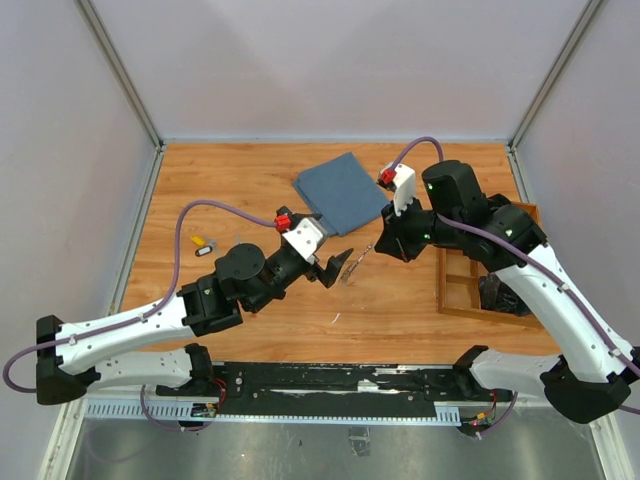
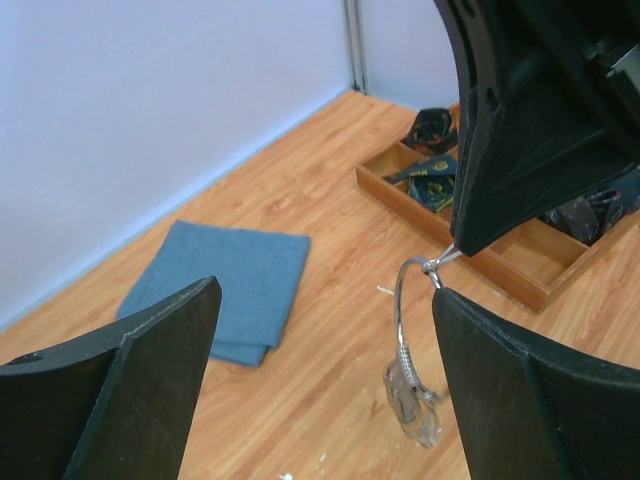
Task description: Put the keys on the keyring
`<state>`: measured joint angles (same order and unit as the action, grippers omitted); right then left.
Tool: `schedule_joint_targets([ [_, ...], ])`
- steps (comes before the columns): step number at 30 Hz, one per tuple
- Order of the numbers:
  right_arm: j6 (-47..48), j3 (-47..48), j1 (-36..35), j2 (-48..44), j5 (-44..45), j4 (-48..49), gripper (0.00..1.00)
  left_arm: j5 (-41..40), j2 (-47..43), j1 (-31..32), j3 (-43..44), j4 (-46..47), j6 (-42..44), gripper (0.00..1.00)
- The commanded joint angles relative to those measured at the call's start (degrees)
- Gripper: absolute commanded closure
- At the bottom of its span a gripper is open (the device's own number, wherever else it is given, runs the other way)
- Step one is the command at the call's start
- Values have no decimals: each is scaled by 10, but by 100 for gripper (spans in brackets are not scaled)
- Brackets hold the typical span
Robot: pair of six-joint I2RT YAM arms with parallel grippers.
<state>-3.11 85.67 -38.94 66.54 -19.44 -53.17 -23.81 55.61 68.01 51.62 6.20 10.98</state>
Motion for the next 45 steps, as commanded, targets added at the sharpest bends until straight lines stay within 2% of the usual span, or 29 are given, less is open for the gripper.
schedule_joint_targets([
  [1, 6, 33, 0, 2, 0, -34, 99, -12, 4, 16, -11, 72, 50, 7],
  [6, 4, 62, 0, 11, -9, -59, 99, 6, 12, 27, -24, 112, 82, 7],
  [19, -23, 99, 0, 24, -15, -75, 99, 21, 42, 55, -9, 138, 106, 10],
  [34, -46, 128, 0, 29, -70, -77, 99, 34, 65, 65, 2, 130, 136, 24],
  [45, -56, 135, 1, 32, -95, -76, 99, 23, 69, 69, 8, 133, 163, 40],
])
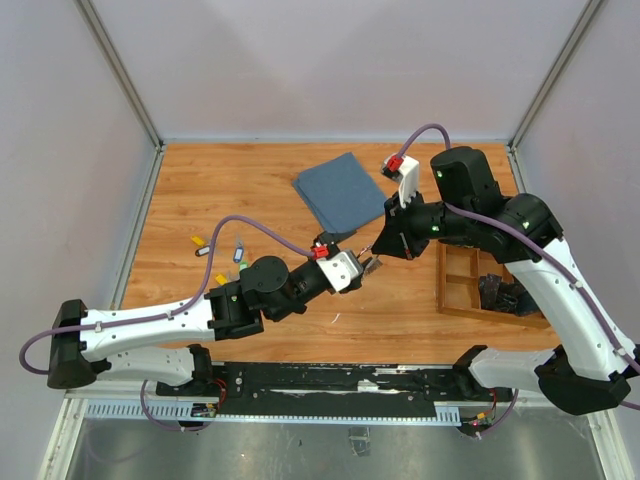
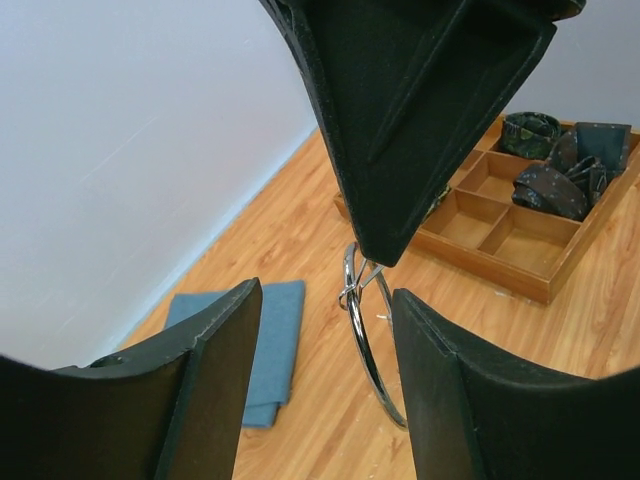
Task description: Put the keys on the keyring
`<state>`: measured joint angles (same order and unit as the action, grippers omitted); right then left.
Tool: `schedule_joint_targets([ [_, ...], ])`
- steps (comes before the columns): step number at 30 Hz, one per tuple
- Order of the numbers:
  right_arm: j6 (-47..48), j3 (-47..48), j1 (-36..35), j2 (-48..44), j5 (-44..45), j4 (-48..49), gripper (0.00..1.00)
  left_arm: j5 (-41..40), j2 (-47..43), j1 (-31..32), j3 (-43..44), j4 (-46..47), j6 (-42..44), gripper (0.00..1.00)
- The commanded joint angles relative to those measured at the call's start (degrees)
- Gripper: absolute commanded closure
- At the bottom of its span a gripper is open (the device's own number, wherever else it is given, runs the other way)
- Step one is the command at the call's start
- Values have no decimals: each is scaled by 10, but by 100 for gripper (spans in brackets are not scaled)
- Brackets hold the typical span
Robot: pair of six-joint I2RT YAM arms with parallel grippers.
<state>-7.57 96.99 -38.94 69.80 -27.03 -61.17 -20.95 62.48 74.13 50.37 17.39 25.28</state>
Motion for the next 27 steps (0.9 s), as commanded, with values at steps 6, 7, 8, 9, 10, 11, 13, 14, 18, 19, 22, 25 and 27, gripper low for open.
schedule_joint_targets([
  [6, -17, 21, 1, 1, -27, 9, 100, -7, -3, 16, 21, 18, 43, 47],
  [7, -18, 20, 0, 1, -29, 10, 99, -6, -4, 17, 21, 18, 46, 47],
  [8, -20, 19, 0, 2, -31, 11, 100, -6, -4, 18, 20, 19, 50, 48],
  [9, -21, 18, 0, 2, -34, 13, 100, -6, -4, 19, 20, 18, 53, 49],
  [10, -22, 18, 0, 2, -36, 15, 99, -6, -4, 20, 20, 17, 56, 50],
  [11, -24, 17, 0, 2, -38, 17, 99, -6, -4, 21, 20, 17, 60, 51],
  [13, -25, 17, 0, 3, -44, 19, 99, -7, -2, 23, 20, 14, 68, 53],
  [14, -26, 16, 1, 3, -47, 19, 99, -8, -1, 23, 20, 13, 71, 54],
  [18, -28, 17, 0, 3, -54, 19, 99, -11, -1, 24, 20, 12, 82, 59],
  [19, -28, 17, 1, 3, -55, 19, 99, -10, -1, 24, 21, 13, 82, 61],
  [22, -28, 16, 0, 4, -62, 20, 99, -9, 0, 24, 21, 13, 87, 65],
  [25, -30, 16, 1, 4, -63, 19, 99, -6, 0, 24, 22, 13, 87, 66],
  [27, -30, 15, 0, 5, -63, 20, 99, -3, 0, 25, 22, 12, 86, 66],
])
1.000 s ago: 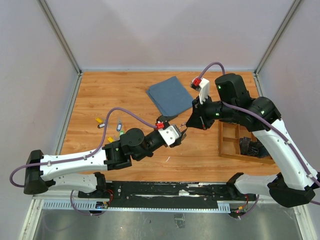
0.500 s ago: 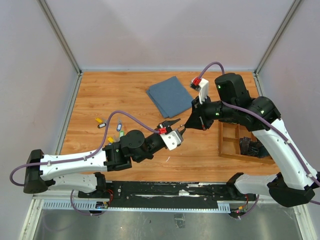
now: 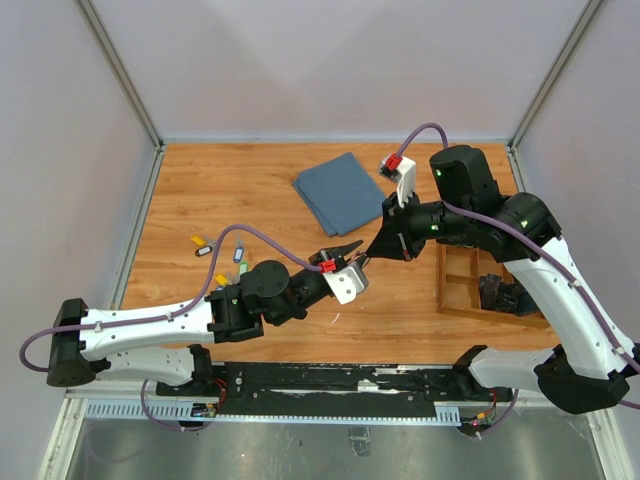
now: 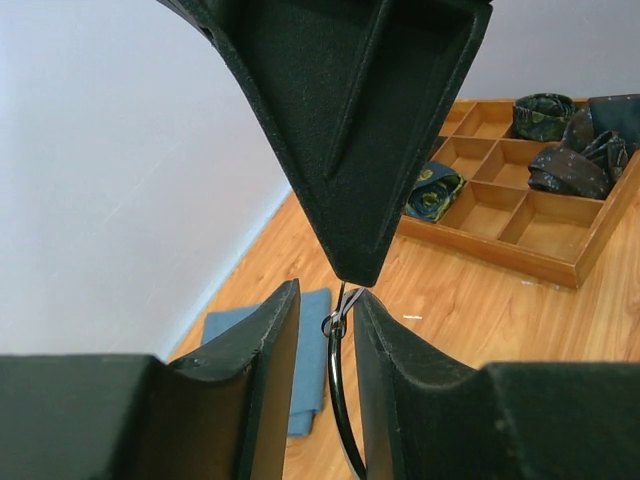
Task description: Put the keys on the keyring
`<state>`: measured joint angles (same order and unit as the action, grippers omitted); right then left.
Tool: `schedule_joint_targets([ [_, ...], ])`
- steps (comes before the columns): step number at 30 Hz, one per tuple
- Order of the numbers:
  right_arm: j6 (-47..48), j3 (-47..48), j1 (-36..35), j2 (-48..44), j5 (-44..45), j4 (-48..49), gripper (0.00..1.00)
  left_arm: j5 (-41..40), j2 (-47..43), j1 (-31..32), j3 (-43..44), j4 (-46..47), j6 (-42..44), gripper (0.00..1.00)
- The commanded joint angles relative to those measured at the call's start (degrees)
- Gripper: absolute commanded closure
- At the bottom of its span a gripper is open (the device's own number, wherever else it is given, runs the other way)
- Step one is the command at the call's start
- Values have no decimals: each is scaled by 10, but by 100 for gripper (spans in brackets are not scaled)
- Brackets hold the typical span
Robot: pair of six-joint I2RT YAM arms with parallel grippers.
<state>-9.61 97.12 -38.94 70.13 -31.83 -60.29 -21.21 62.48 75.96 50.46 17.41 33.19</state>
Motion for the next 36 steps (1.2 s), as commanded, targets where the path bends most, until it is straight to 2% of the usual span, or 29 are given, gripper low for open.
schedule_joint_targets([
  [1, -9, 13, 0, 1, -16, 12, 99, 0, 0, 7, 21, 12, 6, 67],
  [13, -10, 2, 0, 0, -3, 18, 99, 4, 2, 20, 22, 9, 5, 81],
  [17, -9, 0, 0, -1, 2, 18, 99, 1, 1, 23, 23, 7, 5, 98],
  [21, -9, 0, 0, -4, 10, 21, 99, -2, -1, 25, 26, -1, 2, 99],
  [24, -7, 2, 0, -15, 32, 29, 92, -9, 1, 25, 32, -13, -5, 99],
  [30, -2, -20, 0, -68, 93, 81, 69, -27, 0, 25, 30, -19, -11, 100],
  [32, -1, -33, 0, -85, 116, 96, 58, -32, 0, 25, 31, -24, -14, 100],
  [36, 1, -56, 0, -109, 156, 111, 50, -49, 5, 25, 41, -46, -21, 99],
])
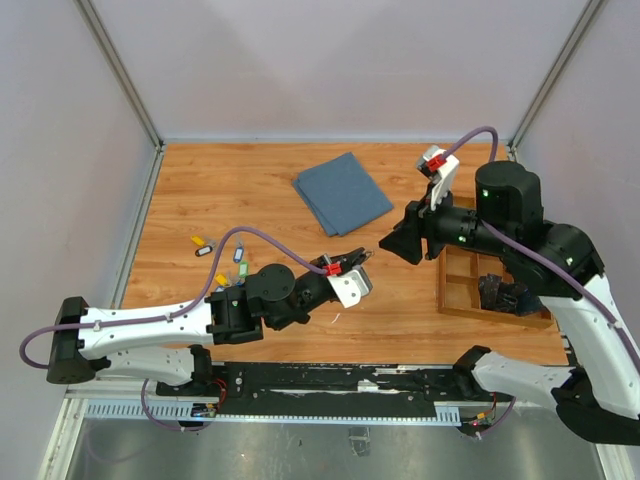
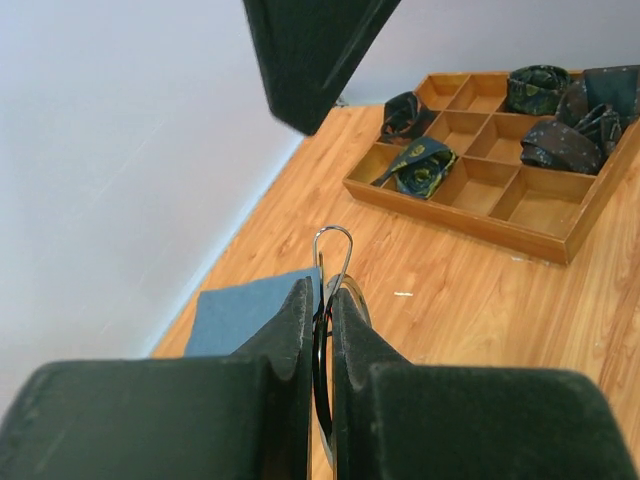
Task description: Put the keys on the keyring
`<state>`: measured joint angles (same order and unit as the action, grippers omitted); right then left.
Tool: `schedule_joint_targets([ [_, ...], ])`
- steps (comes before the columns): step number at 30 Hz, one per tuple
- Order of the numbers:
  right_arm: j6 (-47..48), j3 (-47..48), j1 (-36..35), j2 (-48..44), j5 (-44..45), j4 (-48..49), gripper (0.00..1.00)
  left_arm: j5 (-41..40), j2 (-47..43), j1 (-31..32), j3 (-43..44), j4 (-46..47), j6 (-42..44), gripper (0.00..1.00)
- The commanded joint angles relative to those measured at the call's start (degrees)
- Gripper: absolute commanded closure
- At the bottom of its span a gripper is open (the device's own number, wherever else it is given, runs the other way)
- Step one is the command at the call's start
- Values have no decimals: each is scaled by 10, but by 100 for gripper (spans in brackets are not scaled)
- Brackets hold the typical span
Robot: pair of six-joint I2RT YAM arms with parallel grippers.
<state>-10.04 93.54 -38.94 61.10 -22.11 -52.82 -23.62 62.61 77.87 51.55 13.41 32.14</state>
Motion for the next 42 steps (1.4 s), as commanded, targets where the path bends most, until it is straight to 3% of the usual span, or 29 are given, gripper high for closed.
schedule_joint_targets([
  [1, 5, -26, 0, -23, 68, 39, 49, -30, 7, 6, 34, -14, -12, 99],
  [5, 2, -49, 0, -34, 96, 45, 47, -55, 18, 6, 48, -52, -9, 99],
  [14, 0, -58, 0, 1, -30, 51, 53, -62, 16, 6, 43, -48, -1, 99],
  [21, -7, -66, 1, 18, -62, 50, 60, -62, 16, 7, 45, -45, -3, 99],
  [34, -14, -71, 0, 36, -81, 49, 76, -57, 16, 6, 48, -41, -5, 99],
  [40, -15, -70, 1, 39, -82, 55, 98, -56, 13, 6, 45, -37, -7, 99],
  [42, -17, -69, 0, 38, -80, 58, 100, -58, 12, 6, 43, -34, -8, 99],
])
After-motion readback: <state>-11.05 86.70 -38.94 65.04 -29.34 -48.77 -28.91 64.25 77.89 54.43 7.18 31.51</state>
